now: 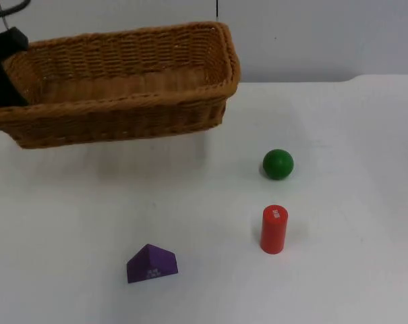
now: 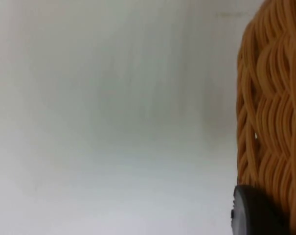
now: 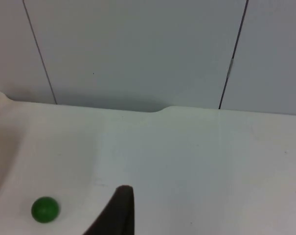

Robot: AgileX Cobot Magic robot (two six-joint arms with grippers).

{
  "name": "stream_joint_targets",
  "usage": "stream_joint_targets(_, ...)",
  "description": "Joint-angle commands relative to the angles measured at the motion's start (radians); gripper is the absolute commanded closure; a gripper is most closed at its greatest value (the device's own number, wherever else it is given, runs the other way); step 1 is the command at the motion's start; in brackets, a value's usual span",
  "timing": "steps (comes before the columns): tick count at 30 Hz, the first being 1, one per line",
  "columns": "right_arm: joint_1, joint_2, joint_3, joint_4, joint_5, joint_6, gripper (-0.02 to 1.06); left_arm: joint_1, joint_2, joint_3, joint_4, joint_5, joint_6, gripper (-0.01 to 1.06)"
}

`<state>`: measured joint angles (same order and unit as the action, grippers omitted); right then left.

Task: Pick up the basket with the left hand and place the triangular block into the basket with the right hand.

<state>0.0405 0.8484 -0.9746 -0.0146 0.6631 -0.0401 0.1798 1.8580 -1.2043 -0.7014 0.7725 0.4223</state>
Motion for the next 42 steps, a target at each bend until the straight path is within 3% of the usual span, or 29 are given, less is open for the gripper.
stream_joint_targets(1, 0.004, -0.004, -0.007, 0.007, 0.012, -0.022, 0.0, 0.0, -0.079, 0.047, 0.004, -0.025, -0.03, 1.04)
stream_joint_targets(5, 0.004, -0.004, -0.007, 0.132, 0.051, -0.18, 0.0, 0.025, -0.228, 0.155, 0.014, -0.129, -0.155, 1.04)
stream_joint_targets(6, 0.004, -0.004, -0.007, 0.132, 0.051, -0.18, 0.0, 0.025, -0.228, 0.155, 0.014, -0.129, -0.155, 1.04)
stream_joint_targets(8, 0.004, 0.012, -0.007, 0.311, 0.108, -0.36, 0.0, 0.053, -0.281, 0.176, 0.037, -0.135, -0.25, 1.04)
stream_joint_targets(10, 0.004, 0.055, -0.007, 0.436, 0.153, -0.491, 0.0, 0.091, -0.311, 0.183, 0.091, -0.13, -0.391, 1.04)
stream_joint_targets(11, 0.004, 0.055, -0.007, 0.436, 0.153, -0.491, 0.0, 0.091, -0.311, 0.183, 0.091, -0.13, -0.391, 1.04)
stream_joint_targets(15, 0.004, 0.193, -0.007, 0.643, 0.179, -0.708, 0.0, 0.125, -0.325, 0.183, 0.225, -0.105, -0.582, 1.04)
stream_joint_targets(16, 0.004, 0.193, -0.007, 0.643, 0.179, -0.708, 0.0, 0.125, -0.325, 0.183, 0.225, -0.105, -0.582, 1.04)
stream_joint_targets(18, 0.044, 0.278, -0.007, 0.714, 0.172, -0.845, 0.0, 0.125, -0.329, 0.183, 0.285, -0.105, -0.648, 1.04)
stream_joint_targets(21, 0.174, 0.424, -0.007, 0.704, 0.089, -0.951, 0.0, 0.125, -0.335, 0.183, 0.273, -0.103, -0.656, 1.04)
stream_joint_targets(22, 0.174, 0.424, -0.007, 0.704, 0.089, -0.951, 0.0, 0.125, -0.335, 0.183, 0.273, -0.103, -0.656, 1.04)
stream_joint_targets(24, 0.305, 0.561, -0.026, 0.683, -0.014, -1.024, 0.0, 0.125, -0.343, 0.183, 0.271, -0.103, -0.665, 1.04)
stream_joint_targets(26, 0.405, 0.668, -0.081, 0.673, -0.04, -1.076, 0.0, 0.125, -0.349, 0.183, 0.271, -0.103, -0.674, 1.04)
stream_joint_targets(27, 0.405, 0.668, -0.081, 0.673, -0.04, -1.076, 0.0, 0.125, -0.349, 0.183, 0.271, -0.103, -0.674, 1.04)
stream_joint_targets(31, 0.519, 0.894, -0.268, 0.673, 0.028, -1.129, 0.0, 0.125, -0.354, 0.183, 0.271, -0.105, -0.674, 1.04)
stream_joint_targets(36, 0.572, 1.083, -0.448, 0.67, 0.146, -1.177, 0.0, 0.125, -0.354, 0.183, 0.271, -0.105, -0.674, 1.04)
stream_joint_targets(42, 0.61, 1.208, -0.544, 0.641, 0.174, -1.207, 0.0, 0.125, -0.354, 0.183, 0.271, -0.103, -0.674, 1.04)
